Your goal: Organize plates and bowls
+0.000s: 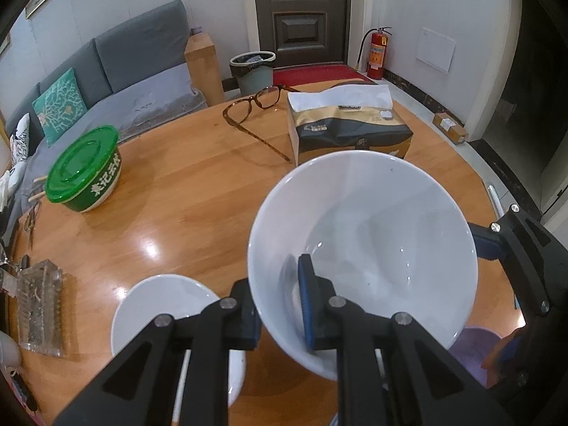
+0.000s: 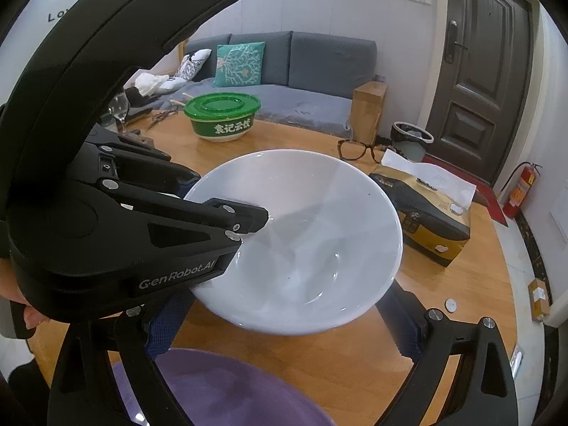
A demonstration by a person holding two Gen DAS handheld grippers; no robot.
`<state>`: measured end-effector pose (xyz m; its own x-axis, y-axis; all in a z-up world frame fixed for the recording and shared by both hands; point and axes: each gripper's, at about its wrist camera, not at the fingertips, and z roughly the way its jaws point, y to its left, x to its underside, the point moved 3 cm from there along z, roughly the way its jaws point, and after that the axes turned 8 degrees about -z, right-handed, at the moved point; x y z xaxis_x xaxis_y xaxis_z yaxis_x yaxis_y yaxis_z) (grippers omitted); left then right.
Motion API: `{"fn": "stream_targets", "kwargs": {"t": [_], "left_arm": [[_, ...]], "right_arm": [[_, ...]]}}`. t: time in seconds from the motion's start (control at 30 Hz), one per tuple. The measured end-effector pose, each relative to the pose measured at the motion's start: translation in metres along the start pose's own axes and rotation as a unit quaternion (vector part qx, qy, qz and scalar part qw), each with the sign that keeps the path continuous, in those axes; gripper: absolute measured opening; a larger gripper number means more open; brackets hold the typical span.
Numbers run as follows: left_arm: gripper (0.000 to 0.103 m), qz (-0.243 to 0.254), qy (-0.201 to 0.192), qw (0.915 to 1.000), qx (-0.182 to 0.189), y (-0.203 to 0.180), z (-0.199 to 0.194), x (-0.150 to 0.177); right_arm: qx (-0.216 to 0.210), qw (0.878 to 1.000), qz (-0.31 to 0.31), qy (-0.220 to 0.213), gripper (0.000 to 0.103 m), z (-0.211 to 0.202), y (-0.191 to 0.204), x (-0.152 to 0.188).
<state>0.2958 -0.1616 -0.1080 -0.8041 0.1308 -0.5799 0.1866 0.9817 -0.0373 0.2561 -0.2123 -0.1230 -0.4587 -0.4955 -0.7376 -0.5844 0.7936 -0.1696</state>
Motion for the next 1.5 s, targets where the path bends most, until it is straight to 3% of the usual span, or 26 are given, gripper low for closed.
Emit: {"fn": "stream_targets", "kwargs": {"t": [0.2, 0.9, 1.5], "left_arm": [[0.014, 0.010, 0.007, 0.9998, -0.015, -0.001, 0.012, -0.001], [0.014, 0.015, 0.008, 0.9997, -0.015, 0.000, 0.022, -0.003], [0.015, 0.010, 0.024, 0.9996, -0.012, 0.004, 0.041, 0.000]], "right_arm": [[-0.005, 1.000, -0.002, 0.015, 0.094, 0.008, 0.000, 0.000], [-0.031, 0.999, 0.021, 0.038, 0.093, 0.020, -0.007, 0.002], [-0.022, 0.999, 0.001, 0.047, 0.093, 0.022, -0.005, 0.004]]}}
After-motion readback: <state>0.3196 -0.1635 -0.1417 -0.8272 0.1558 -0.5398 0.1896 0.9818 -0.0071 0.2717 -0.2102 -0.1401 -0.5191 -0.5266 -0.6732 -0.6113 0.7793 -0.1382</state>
